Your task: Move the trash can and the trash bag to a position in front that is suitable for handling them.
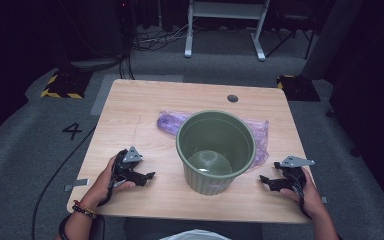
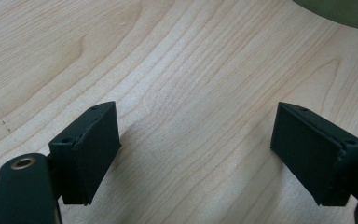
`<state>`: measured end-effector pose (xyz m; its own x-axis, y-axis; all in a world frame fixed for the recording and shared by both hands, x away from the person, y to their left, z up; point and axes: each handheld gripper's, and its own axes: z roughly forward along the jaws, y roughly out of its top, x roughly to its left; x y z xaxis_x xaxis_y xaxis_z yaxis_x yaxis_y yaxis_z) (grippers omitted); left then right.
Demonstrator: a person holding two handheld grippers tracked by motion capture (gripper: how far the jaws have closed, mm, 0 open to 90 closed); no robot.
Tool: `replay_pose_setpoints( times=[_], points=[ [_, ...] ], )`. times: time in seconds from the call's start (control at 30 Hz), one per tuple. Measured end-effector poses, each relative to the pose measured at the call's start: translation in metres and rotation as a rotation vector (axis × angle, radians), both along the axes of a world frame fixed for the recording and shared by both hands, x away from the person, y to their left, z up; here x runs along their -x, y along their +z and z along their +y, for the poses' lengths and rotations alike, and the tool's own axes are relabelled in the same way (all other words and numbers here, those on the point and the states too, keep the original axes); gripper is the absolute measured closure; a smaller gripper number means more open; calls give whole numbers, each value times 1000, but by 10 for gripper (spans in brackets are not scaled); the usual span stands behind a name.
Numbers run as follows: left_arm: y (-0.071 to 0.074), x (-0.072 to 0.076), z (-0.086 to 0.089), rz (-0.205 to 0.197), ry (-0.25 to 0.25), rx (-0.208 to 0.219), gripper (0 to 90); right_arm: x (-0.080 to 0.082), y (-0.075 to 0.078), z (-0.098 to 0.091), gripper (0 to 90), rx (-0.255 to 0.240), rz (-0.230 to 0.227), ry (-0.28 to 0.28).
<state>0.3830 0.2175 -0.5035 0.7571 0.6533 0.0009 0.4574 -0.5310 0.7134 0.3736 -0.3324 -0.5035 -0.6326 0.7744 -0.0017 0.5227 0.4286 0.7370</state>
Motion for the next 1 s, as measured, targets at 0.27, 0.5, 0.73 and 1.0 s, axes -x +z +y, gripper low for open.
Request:
replay_pose_setpoints(
  times=[0.27, 0.5, 0.73, 1.0],
  points=[
    [0, 6, -1, -2, -12, 0, 156, 2, 2, 3, 168, 3, -6, 8],
    [0, 15, -8, 0, -53, -2, 155, 11, 20, 26, 180, -28, -69, 92],
    [1, 20, -34, 9, -114, -9, 154, 20, 26, 64, 181, -69, -93, 231],
    [1, 29, -61, -7, -183, -6, 154, 25, 22, 86, 173, -66, -76, 290]
  ],
)
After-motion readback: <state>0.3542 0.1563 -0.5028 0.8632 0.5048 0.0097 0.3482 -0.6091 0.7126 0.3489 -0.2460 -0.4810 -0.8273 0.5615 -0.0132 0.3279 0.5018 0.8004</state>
